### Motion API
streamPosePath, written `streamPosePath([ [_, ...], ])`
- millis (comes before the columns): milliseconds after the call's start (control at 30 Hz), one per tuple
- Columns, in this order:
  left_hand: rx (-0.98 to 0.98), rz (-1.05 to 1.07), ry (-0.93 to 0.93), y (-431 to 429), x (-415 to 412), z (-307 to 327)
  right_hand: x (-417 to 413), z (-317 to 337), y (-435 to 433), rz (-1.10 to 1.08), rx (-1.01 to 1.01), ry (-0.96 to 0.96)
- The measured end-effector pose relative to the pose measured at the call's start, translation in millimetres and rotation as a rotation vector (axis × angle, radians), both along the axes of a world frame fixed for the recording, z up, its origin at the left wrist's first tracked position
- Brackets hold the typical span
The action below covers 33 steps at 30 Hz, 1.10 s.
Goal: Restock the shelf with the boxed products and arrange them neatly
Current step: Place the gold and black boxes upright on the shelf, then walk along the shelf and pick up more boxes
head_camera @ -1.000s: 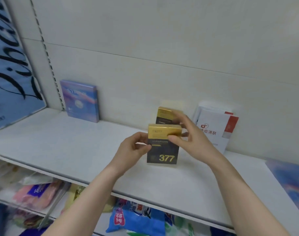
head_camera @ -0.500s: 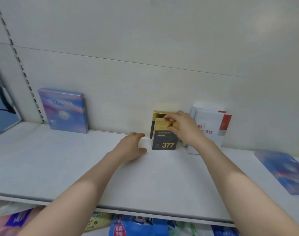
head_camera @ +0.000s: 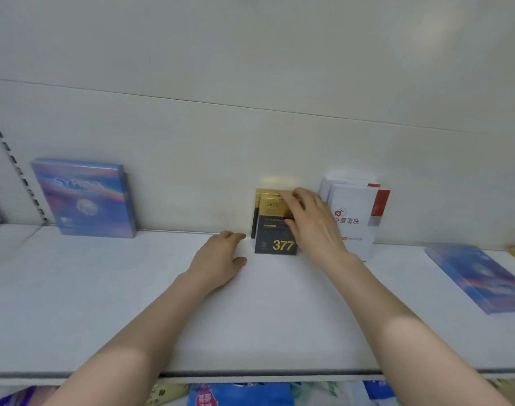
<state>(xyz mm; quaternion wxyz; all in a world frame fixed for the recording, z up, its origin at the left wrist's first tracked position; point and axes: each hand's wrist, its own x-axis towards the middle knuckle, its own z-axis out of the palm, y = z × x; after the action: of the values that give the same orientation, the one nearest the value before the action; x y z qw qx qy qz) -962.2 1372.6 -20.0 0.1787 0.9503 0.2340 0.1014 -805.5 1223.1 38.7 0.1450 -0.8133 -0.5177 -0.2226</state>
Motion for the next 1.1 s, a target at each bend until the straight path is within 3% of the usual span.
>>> streamPosePath([
  [267, 0.139, -0.11, -0.224, -29.1, -25.6, 12.5, -21.4, -10.4, -72.1, -0.043, -0.014, -0.021],
  [433, 0.083, -0.207, -0.325, -88.9, -31.2, 14.2, -50.9, -34.5, -147.9, -0.14, 0.141, 0.37],
  [533, 0.008, -0.222, -0.335, -137.2, -22.7, 10.8, -57.6, -52.4, -196.5, -0.221, 0.254, 0.432],
  [733, -0.186, -0.227, -0.343, -252.3, 17.4, 0.1, -47.7, -76.7, -323.9, -0.402, 0.39, 0.477],
  [900, -0.278, -0.305, -0.389, -364.6, 74.5, -7.6, -18.9, -95.8, -442.5, -0.537, 0.358, 0.454],
  [1100, -0.227, -0.466, -0.363, -477.1, 159.4, -9.0, 32.1, -102.8, -558.0, -0.666, 0.281, 0.453],
])
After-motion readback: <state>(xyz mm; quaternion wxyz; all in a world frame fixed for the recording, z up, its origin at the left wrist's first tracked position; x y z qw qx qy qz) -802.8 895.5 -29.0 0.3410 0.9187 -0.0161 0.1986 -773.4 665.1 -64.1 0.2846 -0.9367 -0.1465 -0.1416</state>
